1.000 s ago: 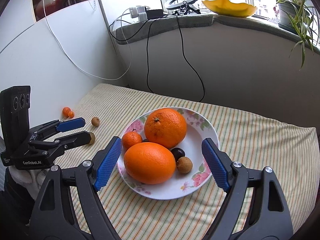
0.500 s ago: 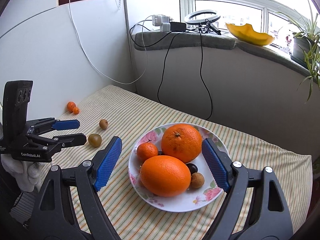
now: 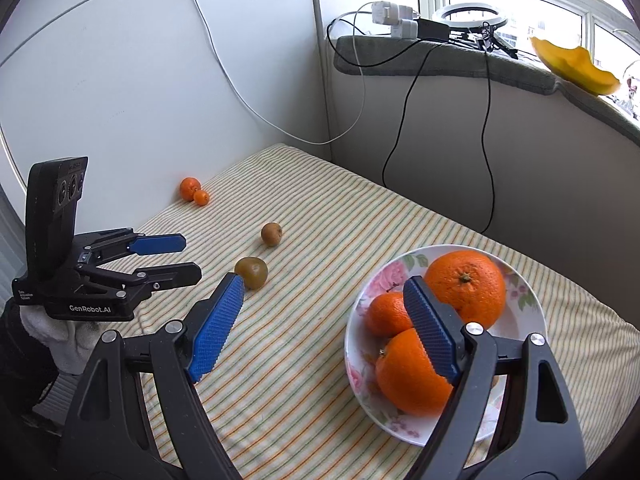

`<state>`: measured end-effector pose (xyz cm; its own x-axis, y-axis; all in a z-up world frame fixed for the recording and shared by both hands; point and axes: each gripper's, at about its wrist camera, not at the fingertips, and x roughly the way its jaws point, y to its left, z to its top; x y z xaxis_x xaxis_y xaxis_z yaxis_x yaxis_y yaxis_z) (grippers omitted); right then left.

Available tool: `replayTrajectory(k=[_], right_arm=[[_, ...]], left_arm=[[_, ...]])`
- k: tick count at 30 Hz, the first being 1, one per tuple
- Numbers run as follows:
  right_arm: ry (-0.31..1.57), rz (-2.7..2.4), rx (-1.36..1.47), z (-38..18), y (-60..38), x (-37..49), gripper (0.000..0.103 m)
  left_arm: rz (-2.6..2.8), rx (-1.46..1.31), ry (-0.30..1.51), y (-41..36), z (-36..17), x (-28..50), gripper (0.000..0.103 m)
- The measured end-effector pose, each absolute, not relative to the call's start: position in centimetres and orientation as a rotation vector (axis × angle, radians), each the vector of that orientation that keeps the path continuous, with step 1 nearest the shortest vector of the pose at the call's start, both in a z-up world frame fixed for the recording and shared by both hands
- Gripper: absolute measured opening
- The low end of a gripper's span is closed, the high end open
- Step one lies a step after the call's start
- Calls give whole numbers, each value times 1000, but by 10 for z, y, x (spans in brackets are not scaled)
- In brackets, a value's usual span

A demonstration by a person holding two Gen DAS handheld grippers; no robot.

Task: Organize fruits
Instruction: 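Move the right tool to another small brown kiwi on the cloth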

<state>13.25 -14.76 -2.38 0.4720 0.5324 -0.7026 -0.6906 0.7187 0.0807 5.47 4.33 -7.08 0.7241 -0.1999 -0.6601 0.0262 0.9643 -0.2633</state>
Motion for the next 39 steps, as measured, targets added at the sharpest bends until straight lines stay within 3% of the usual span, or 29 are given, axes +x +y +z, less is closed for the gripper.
replayTrajectory(k=[5, 11, 24, 39], right_arm=[[835, 804, -206, -29, -127, 149, 84], [940, 858, -145, -40, -98, 174, 76], [1182, 855, -34, -87, -33, 221, 48], [1239, 822, -47, -113, -4, 240, 37]], left_arm=[[-142, -259, 770, 40, -80, 57, 57], [-151, -288, 779, 41, -88, 64, 53], [-160, -309, 791, 42, -95, 79, 45], [-177, -324, 810, 46, -100, 93, 41]])
